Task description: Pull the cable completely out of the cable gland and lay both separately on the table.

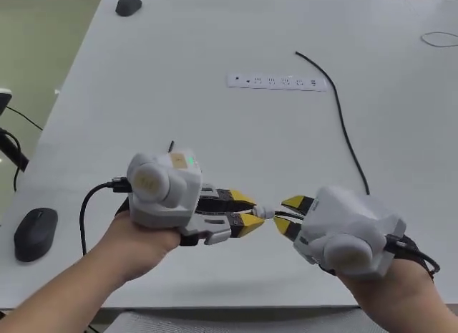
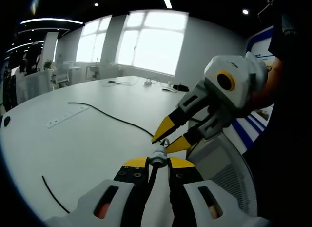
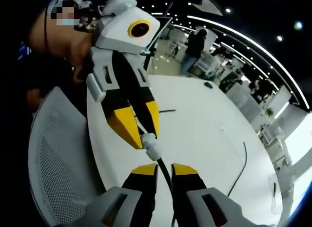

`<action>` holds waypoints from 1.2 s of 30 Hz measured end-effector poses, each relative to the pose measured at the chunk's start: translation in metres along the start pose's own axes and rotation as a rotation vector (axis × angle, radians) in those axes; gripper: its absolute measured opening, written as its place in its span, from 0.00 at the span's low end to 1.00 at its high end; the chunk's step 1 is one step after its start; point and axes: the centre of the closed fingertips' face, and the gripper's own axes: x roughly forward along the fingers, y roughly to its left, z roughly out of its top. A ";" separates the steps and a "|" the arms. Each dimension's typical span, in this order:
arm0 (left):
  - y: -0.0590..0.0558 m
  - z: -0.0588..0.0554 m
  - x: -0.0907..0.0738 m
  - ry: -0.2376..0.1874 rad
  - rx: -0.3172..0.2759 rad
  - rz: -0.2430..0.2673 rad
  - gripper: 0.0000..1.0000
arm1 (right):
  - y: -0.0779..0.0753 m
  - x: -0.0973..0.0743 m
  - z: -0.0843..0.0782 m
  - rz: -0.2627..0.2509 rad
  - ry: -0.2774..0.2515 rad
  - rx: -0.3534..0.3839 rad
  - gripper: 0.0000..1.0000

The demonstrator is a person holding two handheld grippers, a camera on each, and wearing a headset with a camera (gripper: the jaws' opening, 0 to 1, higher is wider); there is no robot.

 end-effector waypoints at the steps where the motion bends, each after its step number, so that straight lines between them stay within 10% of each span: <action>1: 0.000 -0.001 0.001 0.003 0.002 0.000 0.15 | 0.000 0.001 -0.001 0.002 0.006 0.011 0.03; 18: 0.004 0.003 0.000 0.000 0.022 0.006 0.15 | -0.006 0.002 -0.017 0.010 0.008 0.164 0.00; 36: 0.005 0.008 0.000 -0.028 0.024 0.018 0.15 | -0.021 0.008 -0.074 -0.034 0.075 0.362 0.00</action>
